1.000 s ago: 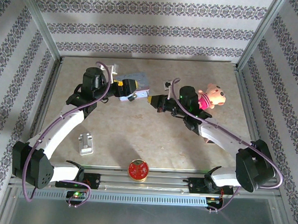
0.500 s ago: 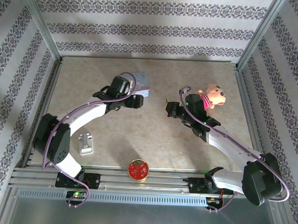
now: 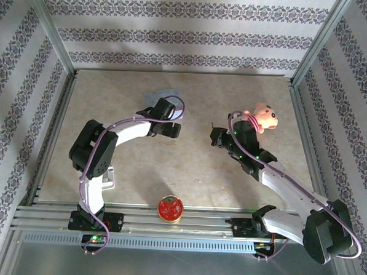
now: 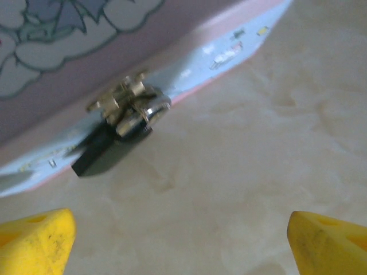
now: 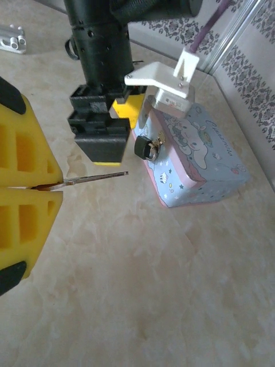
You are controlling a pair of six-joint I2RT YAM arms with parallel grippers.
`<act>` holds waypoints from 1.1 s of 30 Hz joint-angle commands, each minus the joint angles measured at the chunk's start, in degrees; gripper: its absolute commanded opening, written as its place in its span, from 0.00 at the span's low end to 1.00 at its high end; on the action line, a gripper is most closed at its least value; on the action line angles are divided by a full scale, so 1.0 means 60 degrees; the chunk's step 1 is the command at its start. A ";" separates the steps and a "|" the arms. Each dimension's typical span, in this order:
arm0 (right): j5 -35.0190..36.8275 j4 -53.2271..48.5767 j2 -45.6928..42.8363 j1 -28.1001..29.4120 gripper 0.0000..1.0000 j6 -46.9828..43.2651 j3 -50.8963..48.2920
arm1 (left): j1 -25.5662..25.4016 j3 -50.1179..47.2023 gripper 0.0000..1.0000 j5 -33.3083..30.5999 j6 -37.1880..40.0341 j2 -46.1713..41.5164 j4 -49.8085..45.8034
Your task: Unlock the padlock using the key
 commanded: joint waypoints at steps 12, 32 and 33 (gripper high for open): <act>0.0441 0.0198 -0.0361 -0.0110 0.00 0.0248 -0.0231 | -0.0120 0.1474 0.84 -0.1454 0.0419 0.1326 0.0054; 0.0121 0.0224 0.0262 -0.0174 0.00 0.0145 0.0211 | -0.0089 0.2636 0.85 -0.1687 -0.0097 0.2328 -0.0137; 0.0131 0.0220 0.0288 -0.0179 0.00 0.0145 0.0211 | -0.0089 0.2676 0.82 -0.1621 -0.0098 0.2366 -0.0137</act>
